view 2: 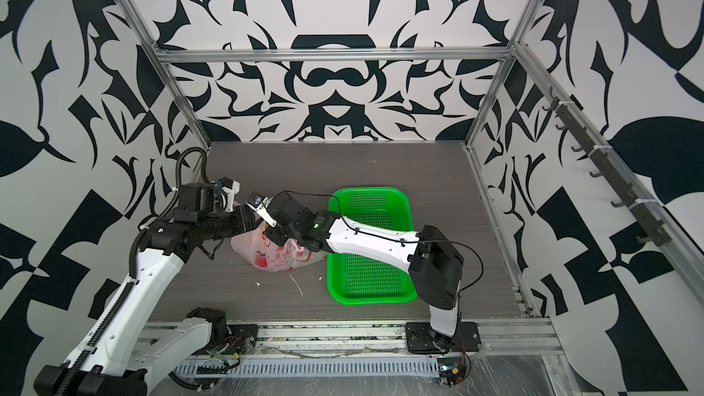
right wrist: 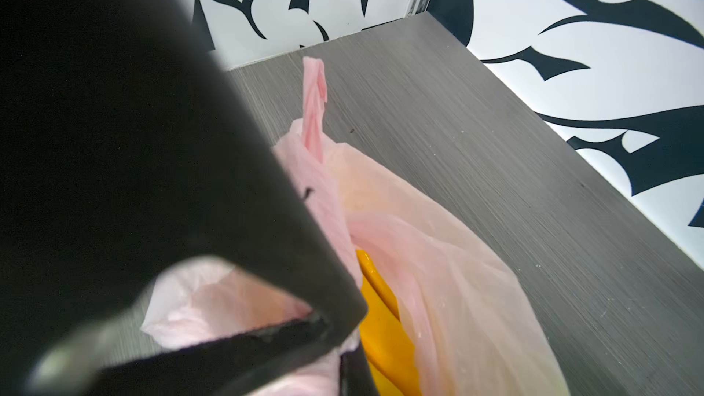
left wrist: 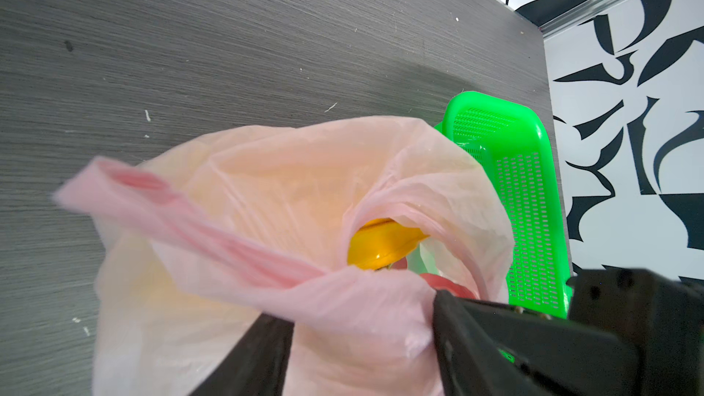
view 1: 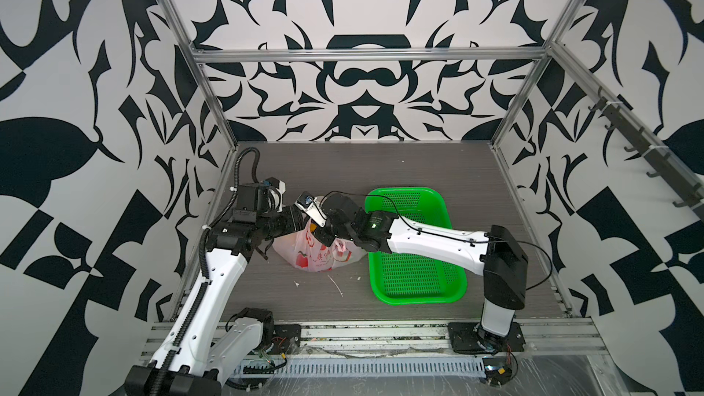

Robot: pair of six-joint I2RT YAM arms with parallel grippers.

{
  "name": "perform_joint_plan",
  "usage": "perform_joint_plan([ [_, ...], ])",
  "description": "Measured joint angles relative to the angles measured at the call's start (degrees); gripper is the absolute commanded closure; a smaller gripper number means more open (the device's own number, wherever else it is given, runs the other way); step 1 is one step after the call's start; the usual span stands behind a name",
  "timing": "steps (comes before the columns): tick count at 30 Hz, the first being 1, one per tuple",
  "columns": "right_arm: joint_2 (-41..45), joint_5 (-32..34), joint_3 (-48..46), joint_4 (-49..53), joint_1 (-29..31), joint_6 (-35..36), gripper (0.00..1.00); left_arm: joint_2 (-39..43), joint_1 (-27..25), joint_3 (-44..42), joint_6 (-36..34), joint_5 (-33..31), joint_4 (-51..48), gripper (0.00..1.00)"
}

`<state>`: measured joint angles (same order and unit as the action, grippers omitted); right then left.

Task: Untie the knot of the plastic bag and take out the fruit

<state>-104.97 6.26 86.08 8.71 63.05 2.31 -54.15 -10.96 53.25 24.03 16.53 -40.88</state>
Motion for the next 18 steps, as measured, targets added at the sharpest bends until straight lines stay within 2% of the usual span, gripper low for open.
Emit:
perform_joint_plan([
  [8, -0.1, 0.2, 0.0, -0.7, -0.5, -0.5, 1.00, 6.5, -0.4, -1.7, -0.1, 0.4, 0.7, 0.34],
  [18, -0.1, 0.2, 0.0, -0.8, -0.8, -0.4, 1.00, 4.6, -0.4, -0.9, -3.6, 2.9, -4.2, 0.35],
])
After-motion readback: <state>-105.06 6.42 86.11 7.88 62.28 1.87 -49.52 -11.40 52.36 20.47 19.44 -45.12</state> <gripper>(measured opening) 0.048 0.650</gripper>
